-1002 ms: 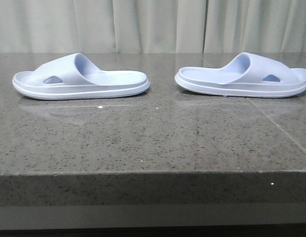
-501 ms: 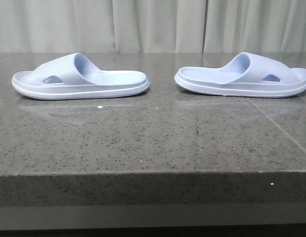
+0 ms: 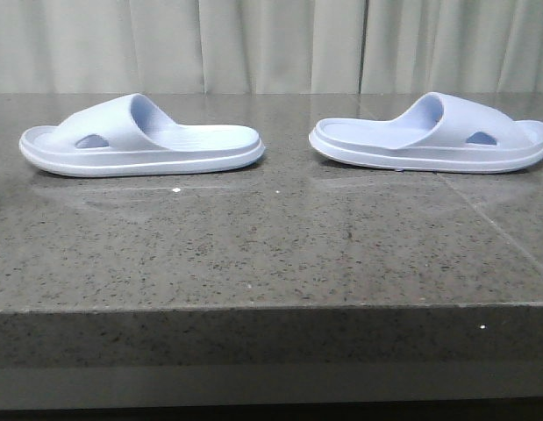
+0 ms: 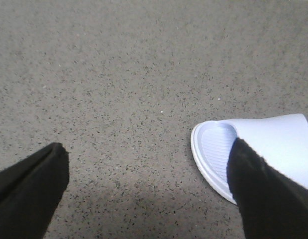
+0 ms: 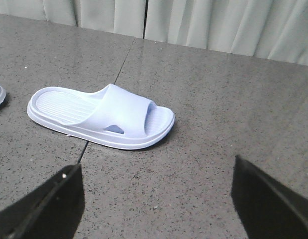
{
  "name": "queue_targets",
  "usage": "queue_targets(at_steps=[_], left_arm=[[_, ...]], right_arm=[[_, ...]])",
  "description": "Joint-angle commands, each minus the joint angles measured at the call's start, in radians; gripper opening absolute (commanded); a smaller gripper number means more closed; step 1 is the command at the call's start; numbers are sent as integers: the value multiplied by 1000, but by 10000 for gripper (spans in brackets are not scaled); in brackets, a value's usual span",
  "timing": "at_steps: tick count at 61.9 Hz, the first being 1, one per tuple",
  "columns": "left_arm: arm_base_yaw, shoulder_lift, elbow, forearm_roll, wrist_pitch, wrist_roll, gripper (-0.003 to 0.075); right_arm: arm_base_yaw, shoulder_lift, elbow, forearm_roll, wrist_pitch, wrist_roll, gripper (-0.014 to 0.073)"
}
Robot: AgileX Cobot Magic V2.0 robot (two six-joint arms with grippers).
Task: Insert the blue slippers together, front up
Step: 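Grasp the heel of the slipper nearest the left gripper and lift it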
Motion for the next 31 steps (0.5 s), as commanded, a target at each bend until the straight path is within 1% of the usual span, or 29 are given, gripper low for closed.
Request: queue_targets(at_steps=[1,3,8,11,15,23,26,31], left_arm=[[0,74,-117,-67,31,68,617],[2,104,-144,-107,61,112,617],[32,190,-221,-295,148,238,598],[68,240,-261,-412,204,315,572],[133,301,-306,-535,285,382,527],[237,414,-382,-682,450,458,451],[262,459,-409,-737,520,492,433],[278,528,-445,-815,602,526,419]], right_arm=[[-1,16,-36,0,-72,-2,624],[-1,16,-36,0,-72,-2,624],[-1,16,-36,0,-72,-2,624],[-1,16,-36,0,-72,-2,624],[-1,16,-36,0,-72,-2,624],[-1,16,-36,0,-72,-2,624],[-1,16,-36,0,-72,-2,624],[-1,16,-36,0,-72,-2,624]])
